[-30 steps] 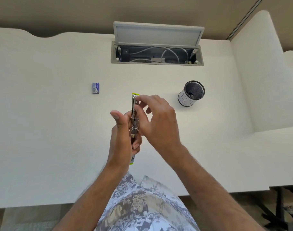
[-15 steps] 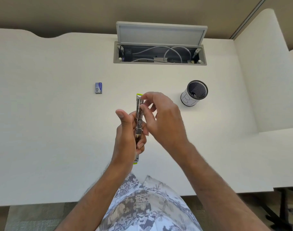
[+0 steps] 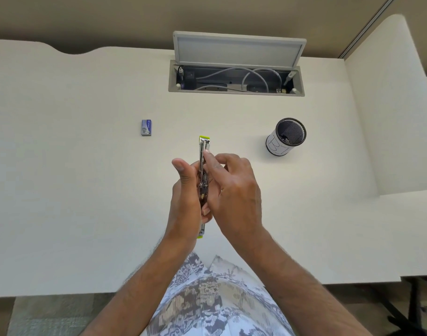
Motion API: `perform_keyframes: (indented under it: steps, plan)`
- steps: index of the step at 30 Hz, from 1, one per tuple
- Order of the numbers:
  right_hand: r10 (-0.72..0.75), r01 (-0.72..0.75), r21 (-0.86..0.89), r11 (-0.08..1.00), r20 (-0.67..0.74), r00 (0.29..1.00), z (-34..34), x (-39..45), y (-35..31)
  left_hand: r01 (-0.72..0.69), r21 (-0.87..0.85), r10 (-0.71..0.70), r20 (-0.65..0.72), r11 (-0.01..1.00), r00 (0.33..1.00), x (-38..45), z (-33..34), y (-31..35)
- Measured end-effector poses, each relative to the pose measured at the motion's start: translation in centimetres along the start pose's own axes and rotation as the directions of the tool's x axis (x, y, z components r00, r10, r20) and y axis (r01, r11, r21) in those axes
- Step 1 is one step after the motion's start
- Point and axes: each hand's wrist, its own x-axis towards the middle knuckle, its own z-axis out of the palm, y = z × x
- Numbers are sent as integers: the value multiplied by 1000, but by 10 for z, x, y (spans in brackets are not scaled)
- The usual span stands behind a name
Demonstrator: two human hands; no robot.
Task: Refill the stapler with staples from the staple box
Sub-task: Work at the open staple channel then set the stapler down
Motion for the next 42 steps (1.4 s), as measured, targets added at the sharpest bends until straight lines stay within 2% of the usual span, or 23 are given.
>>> perform_keyframes:
  steps: [5, 13, 21, 27, 31, 42]
  plan:
    - [14, -13, -4, 1000, 9, 1000, 1, -1, -3, -8, 25, 8, -11, 1000, 1000, -2, 0, 0]
    - [61, -62, 95, 993, 10, 998, 2, -3, -3, -77, 150, 79, -11, 986, 997, -6, 5, 4]
    - [66, -73, 122, 990, 60, 996, -6, 9, 2, -53, 138, 50, 26, 989, 998, -7, 3, 2]
    - [60, -100, 189, 977, 207, 977, -12, 16, 8, -17, 125, 12, 36, 992, 999, -6, 2, -3]
    - [63, -131, 266, 955, 249, 966, -12, 18, 15, 0, 135, -4, 32, 991, 999, -6, 0, -7]
    - [81, -113, 374, 921, 101, 992, -4, 11, 20, 34, 106, -35, 9, 994, 999, -4, 0, -10]
